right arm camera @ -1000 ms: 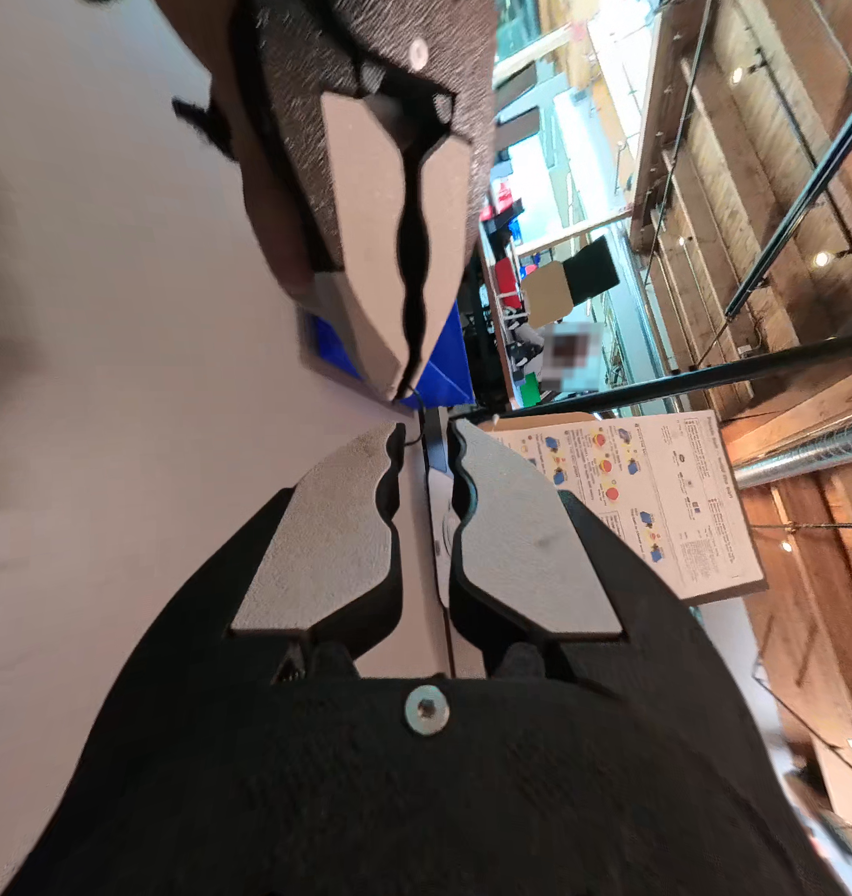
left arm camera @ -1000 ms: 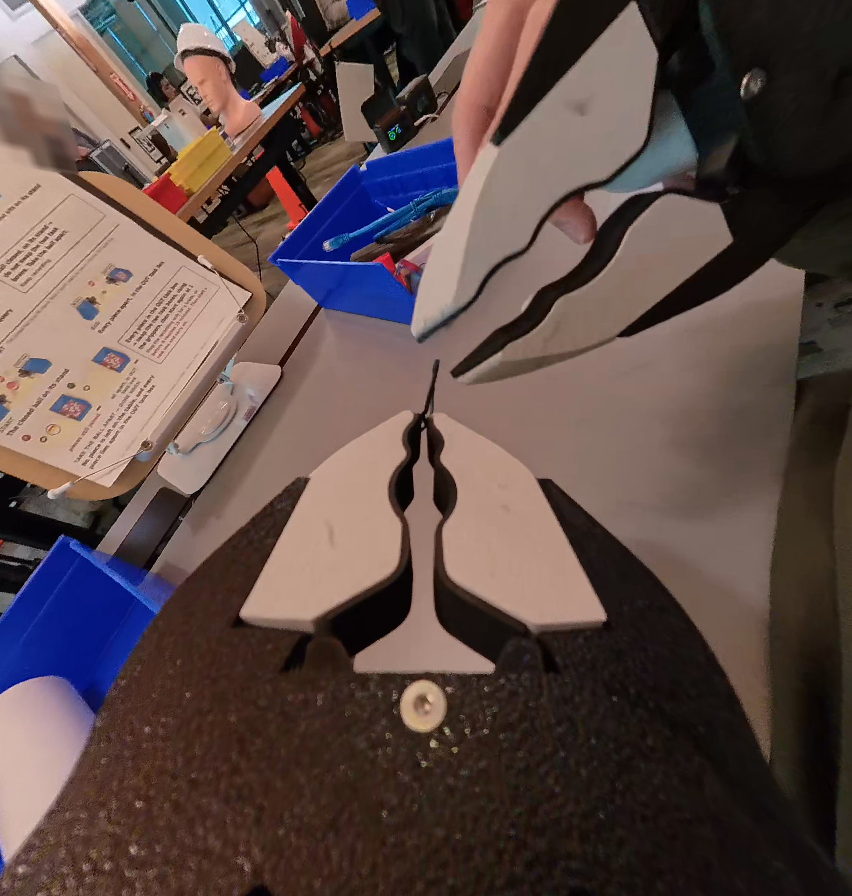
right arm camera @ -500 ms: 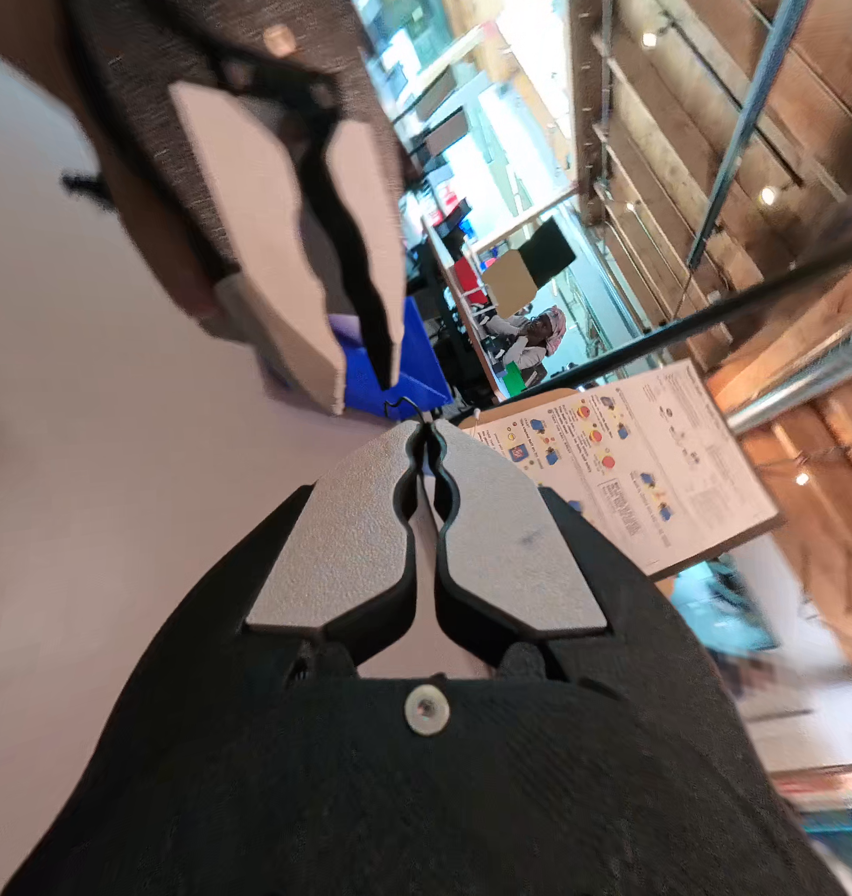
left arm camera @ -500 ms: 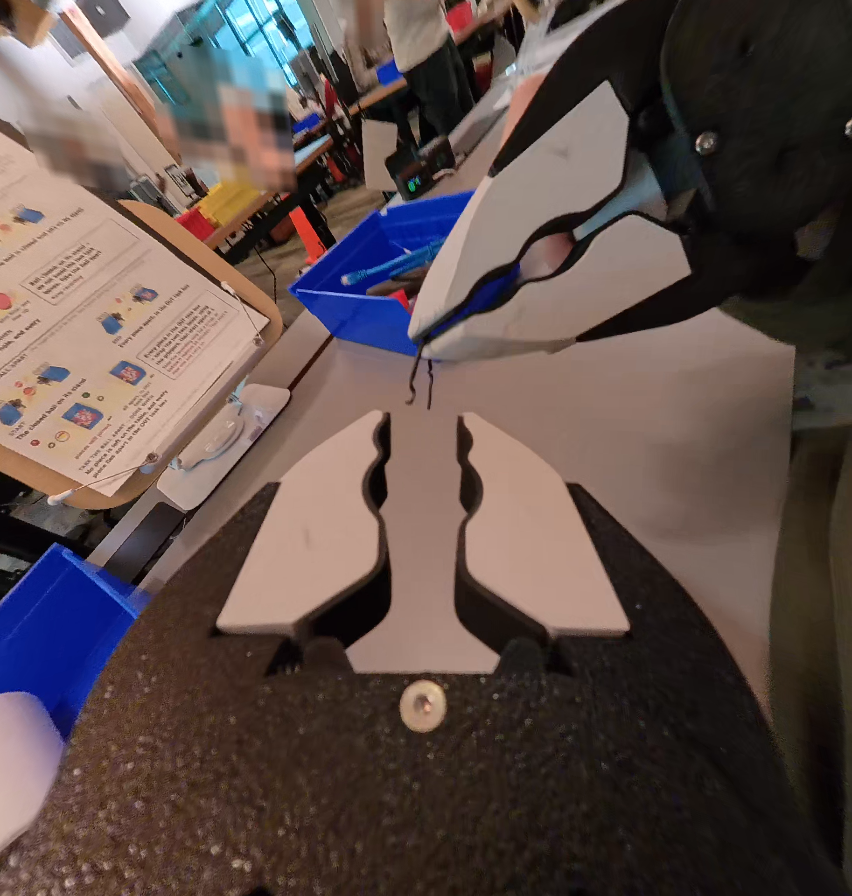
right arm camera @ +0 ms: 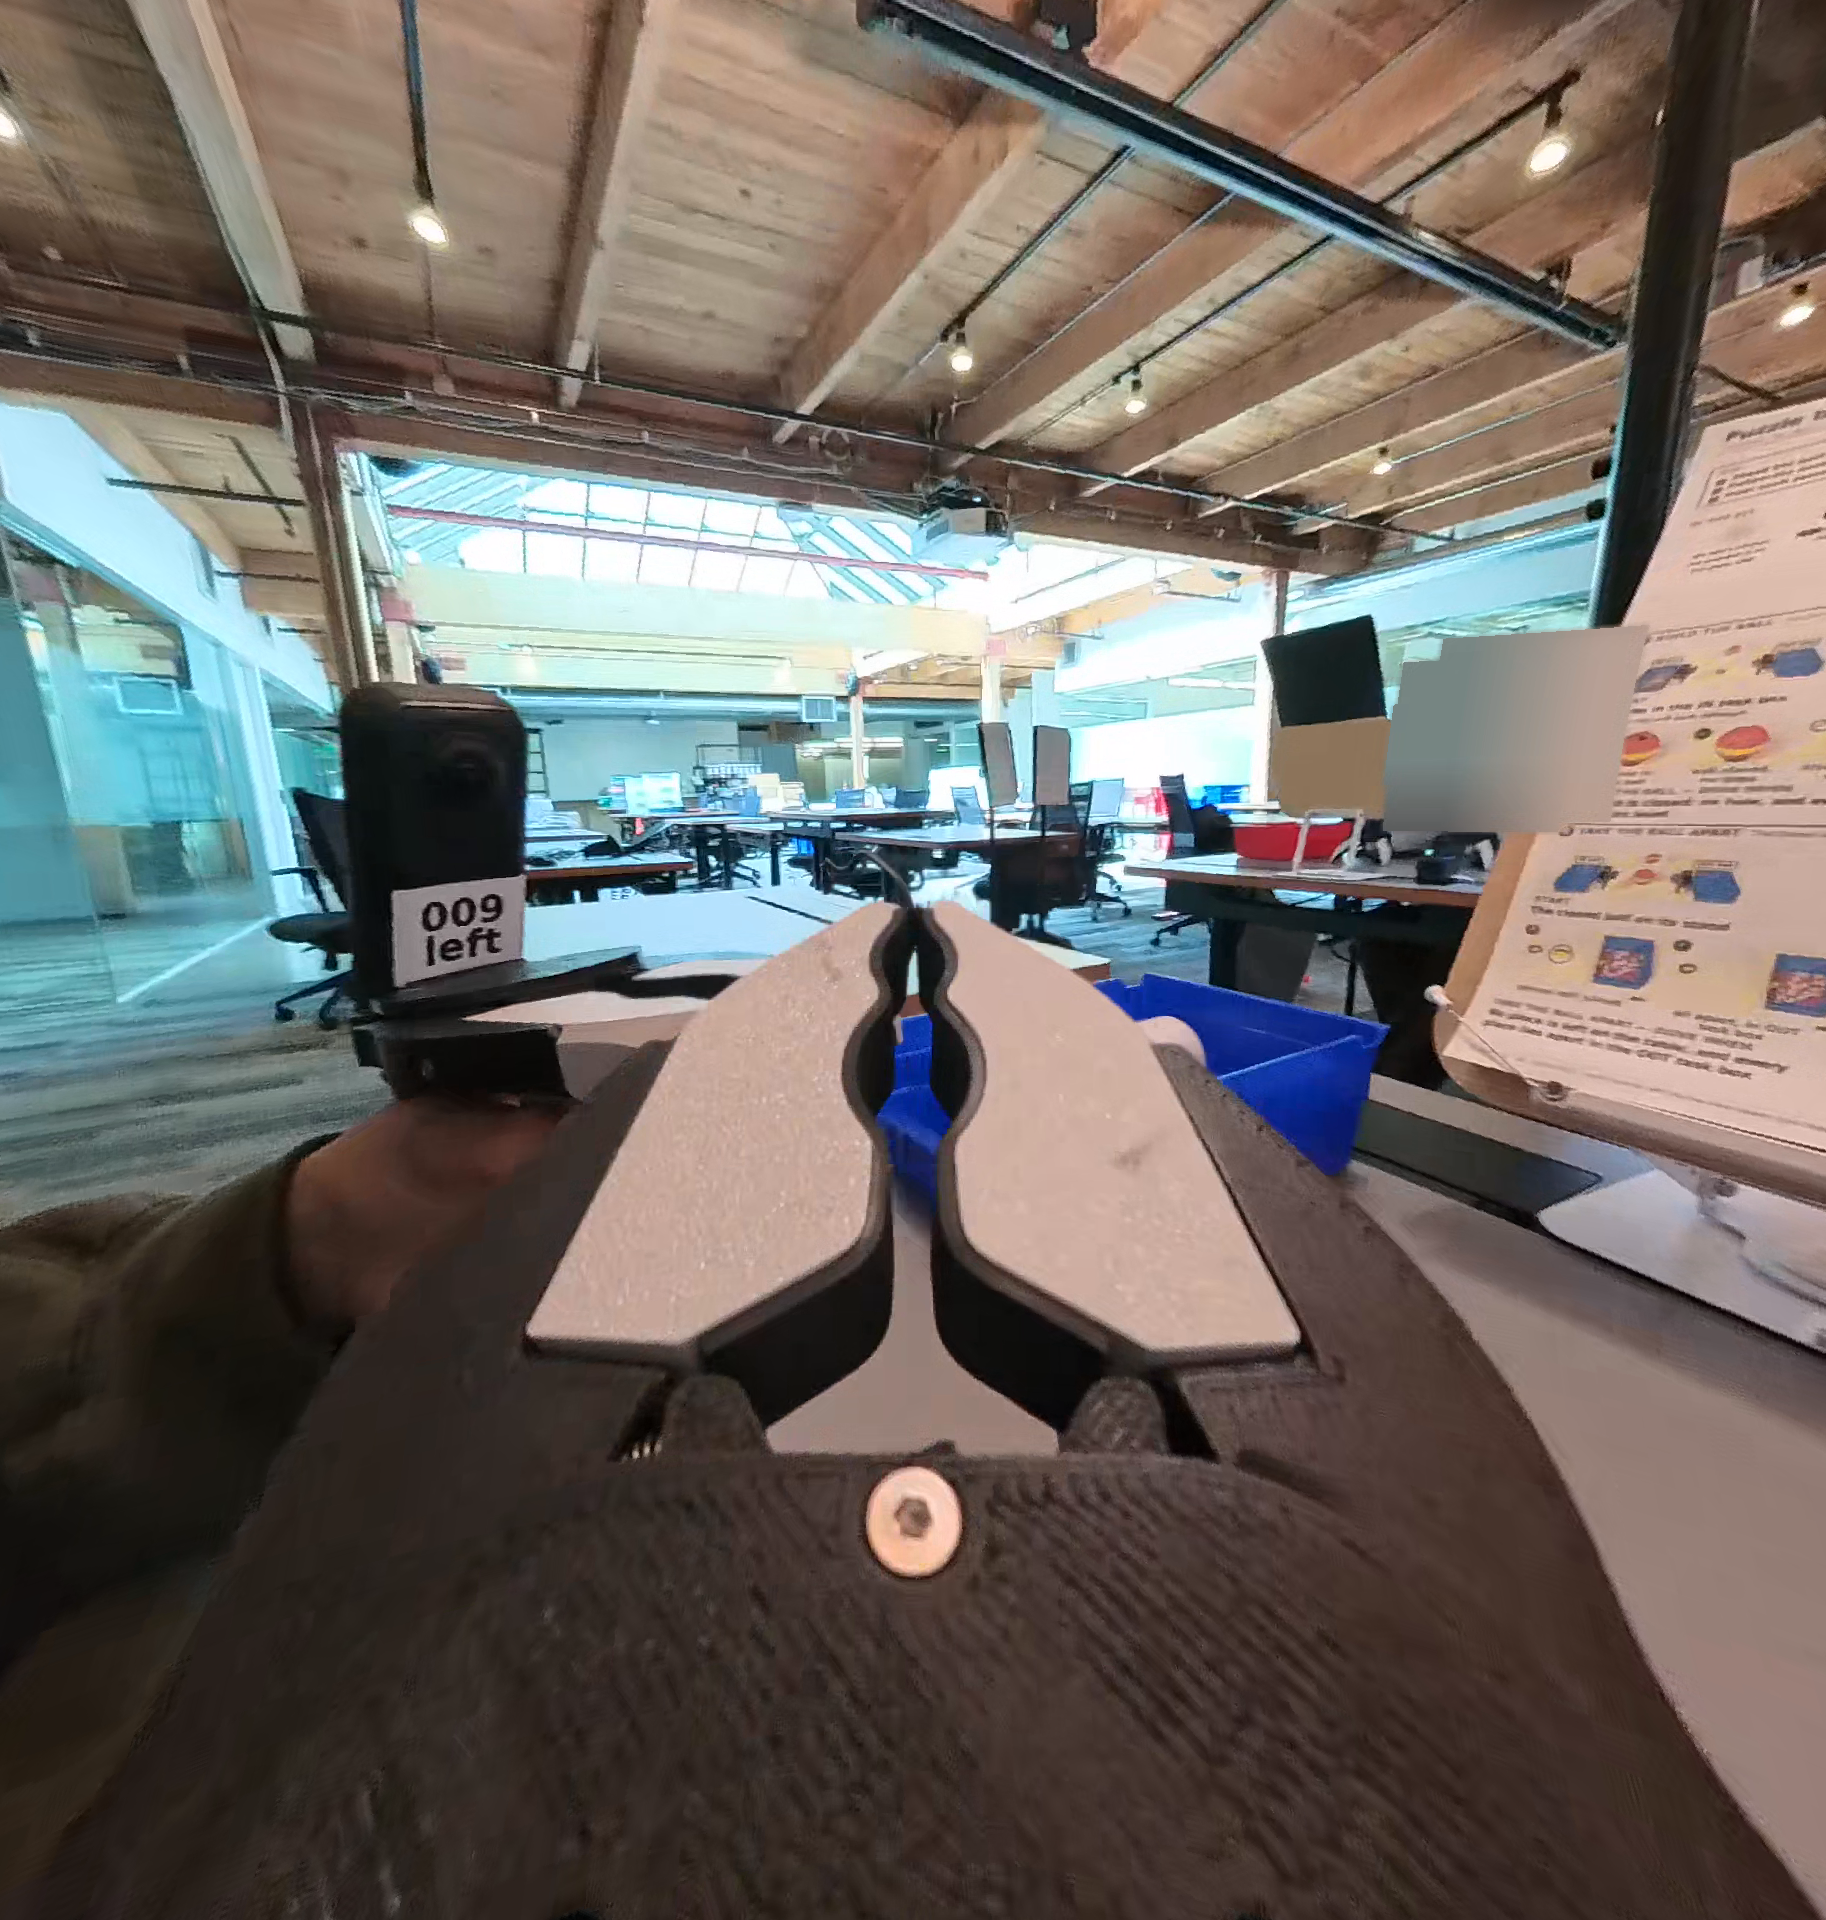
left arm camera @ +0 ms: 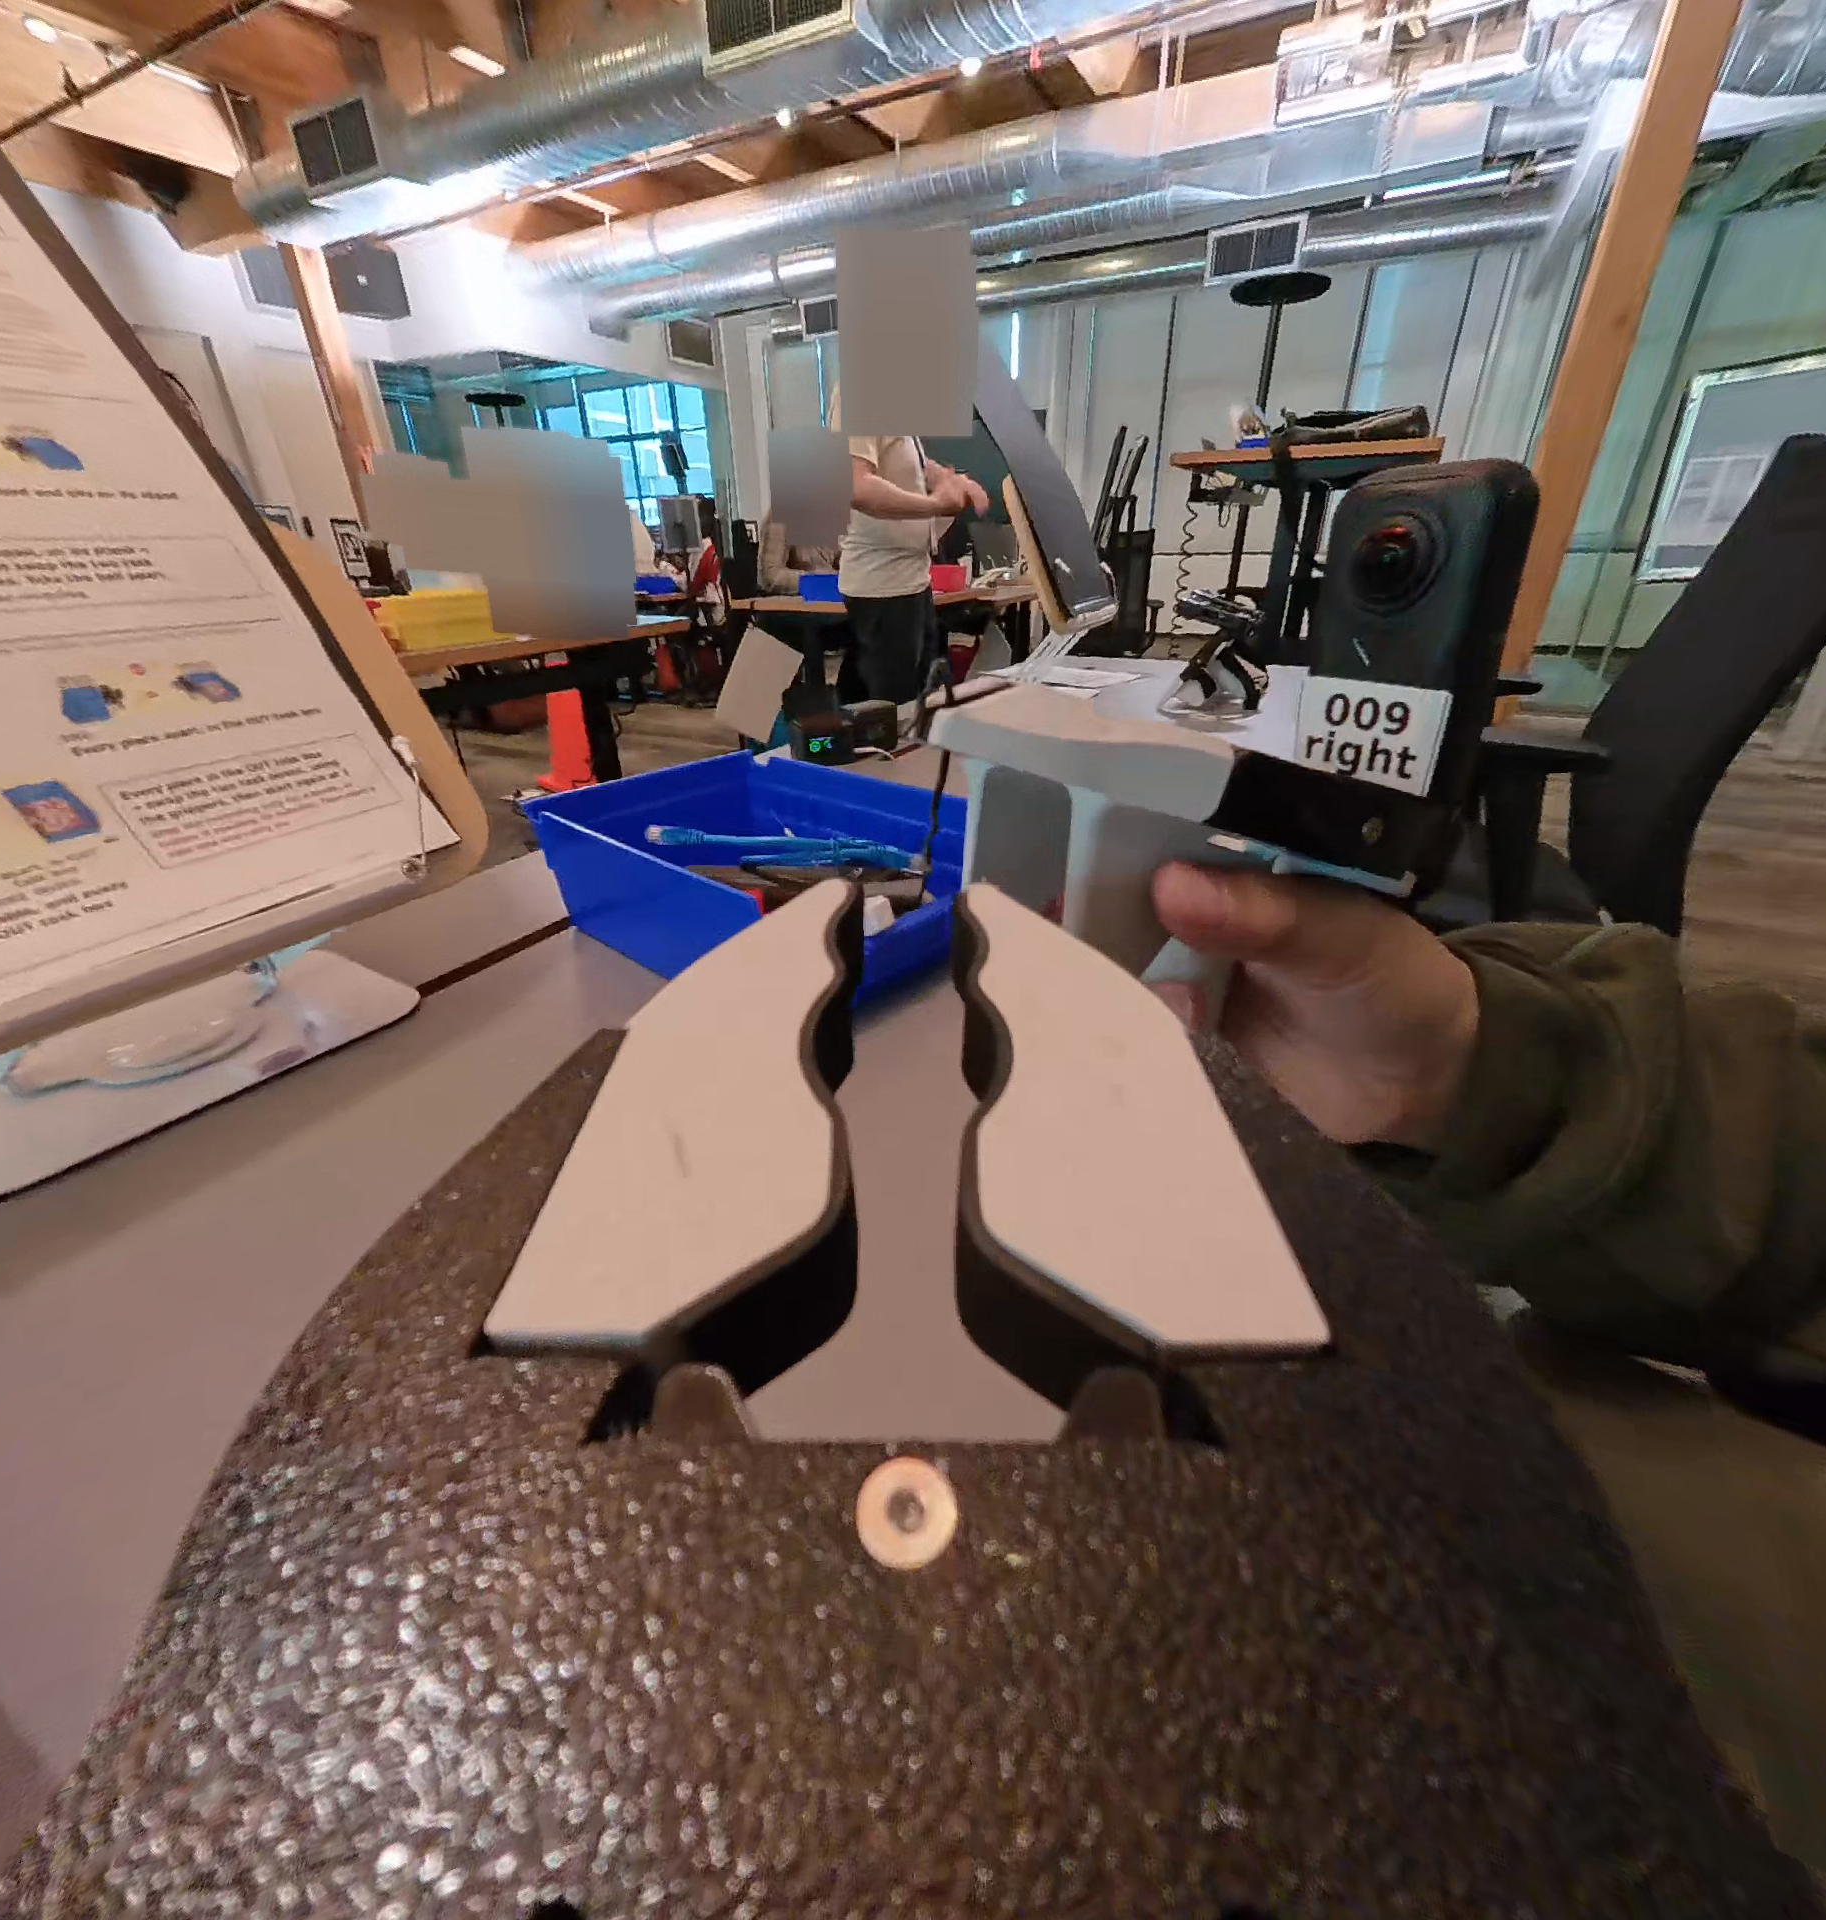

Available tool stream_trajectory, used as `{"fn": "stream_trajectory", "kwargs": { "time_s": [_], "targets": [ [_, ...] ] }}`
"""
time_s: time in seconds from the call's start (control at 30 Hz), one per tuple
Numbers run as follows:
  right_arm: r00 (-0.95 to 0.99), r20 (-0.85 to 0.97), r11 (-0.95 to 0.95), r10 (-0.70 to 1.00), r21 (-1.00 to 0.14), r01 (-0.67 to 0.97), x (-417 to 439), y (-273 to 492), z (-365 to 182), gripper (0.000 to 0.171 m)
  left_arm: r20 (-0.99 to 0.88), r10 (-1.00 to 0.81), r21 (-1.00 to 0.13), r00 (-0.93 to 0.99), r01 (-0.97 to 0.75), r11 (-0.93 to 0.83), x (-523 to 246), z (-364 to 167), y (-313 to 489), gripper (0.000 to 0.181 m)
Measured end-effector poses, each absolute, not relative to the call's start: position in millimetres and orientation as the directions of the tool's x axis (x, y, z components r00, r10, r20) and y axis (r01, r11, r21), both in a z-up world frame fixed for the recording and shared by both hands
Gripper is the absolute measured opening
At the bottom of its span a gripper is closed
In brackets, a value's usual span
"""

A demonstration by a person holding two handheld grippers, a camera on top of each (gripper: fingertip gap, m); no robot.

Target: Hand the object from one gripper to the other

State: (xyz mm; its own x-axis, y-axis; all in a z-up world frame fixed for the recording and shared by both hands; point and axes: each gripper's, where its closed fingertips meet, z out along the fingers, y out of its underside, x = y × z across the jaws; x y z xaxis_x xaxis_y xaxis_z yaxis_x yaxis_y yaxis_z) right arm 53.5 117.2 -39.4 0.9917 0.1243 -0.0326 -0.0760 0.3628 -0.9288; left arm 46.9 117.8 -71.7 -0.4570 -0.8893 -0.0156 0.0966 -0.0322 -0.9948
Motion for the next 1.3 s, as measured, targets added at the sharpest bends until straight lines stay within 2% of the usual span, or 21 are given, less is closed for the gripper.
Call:
{"fn": "stream_trajectory", "kwargs": {
  "time_s": [0.13,0.33,0.4,0.47,0.5,0.57,0.63,0.77,0.83,0.97,1.03,1.07,1.17,1.3],
  "targets": [
    [0.991,-0.026,0.352,0.128,-0.933,-0.07,50,120,-42,0.001,0.03,-0.875,-0.989,-0.484,0.113,-0.096,45,-66,117,0.013],
    [0.994,0.013,0.343,0.11,-0.939,-0.025,49,121,-45,0.001,0.012,-0.878,-0.992,-0.478,0.103,-0.069,45,-68,116,0.001],
    [0.995,0.058,0.325,0.078,-0.945,0.029,51,122,-47,0.002,-0.001,-0.881,-0.994,-0.473,0.101,-0.052,45,-69,117,0.001],
    [0.987,0.161,0.282,0.015,-0.948,0.151,56,123,-51,0.013,-0.026,-0.891,-0.997,-0.454,0.082,-0.013,46,-72,120,0.001],
    [0.972,0.234,0.252,-0.023,-0.939,0.233,59,123,-52,0.02,-0.049,-0.902,-0.998,-0.429,0.066,0.023,48,-75,124,0.001],
    [0.91,0.407,0.179,-0.079,-0.892,0.415,61,121,-54,0.021,-0.135,-0.918,-0.99,-0.372,0.016,0.139,50,-83,134,0.001],
    [0.803,0.585,0.11,-0.108,-0.796,0.595,59,119,-55,0.023,-0.289,-0.904,-0.947,-0.316,-0.044,0.318,51,-94,144,0.001],
    [0.59,0.8,-0.038,-0.106,-0.596,0.802,56,122,-68,0.021,-0.637,-0.735,-0.732,-0.234,-0.117,0.671,51,-108,156,0.001],
    [0.539,0.838,-0.066,-0.086,-0.545,0.836,52,126,-76,0.019,-0.696,-0.682,-0.666,-0.227,-0.152,0.73,53,-114,155,0.001],
    [0.484,0.874,-0.124,-0.043,-0.486,0.865,53,133,-92,0.015,-0.717,-0.648,-0.636,-0.255,-0.139,0.759,56,-119,143,0.001],
    [0.481,0.876,-0.138,-0.034,-0.48,0.866,54,134,-95,0.007,-0.732,-0.631,-0.616,-0.256,-0.145,0.774,56,-121,142,0.001],
    [0.481,0.876,-0.14,-0.028,-0.48,0.866,54,134,-96,0.002,-0.732,-0.631,-0.617,-0.257,-0.145,0.774,57,-122,142,0.001],
    [0.475,0.879,-0.142,-0.04,-0.476,0.868,54,134,-95,0.001,-0.722,-0.644,-0.632,-0.254,-0.138,0.763,57,-121,142,0.001],
    [0.526,0.846,-0.118,-0.082,-0.533,0.838,58,132,-87,0.001,-0.696,-0.684,-0.684,-0.22,-0.089,0.724,56,-109,141,0.018]
  ]
}}
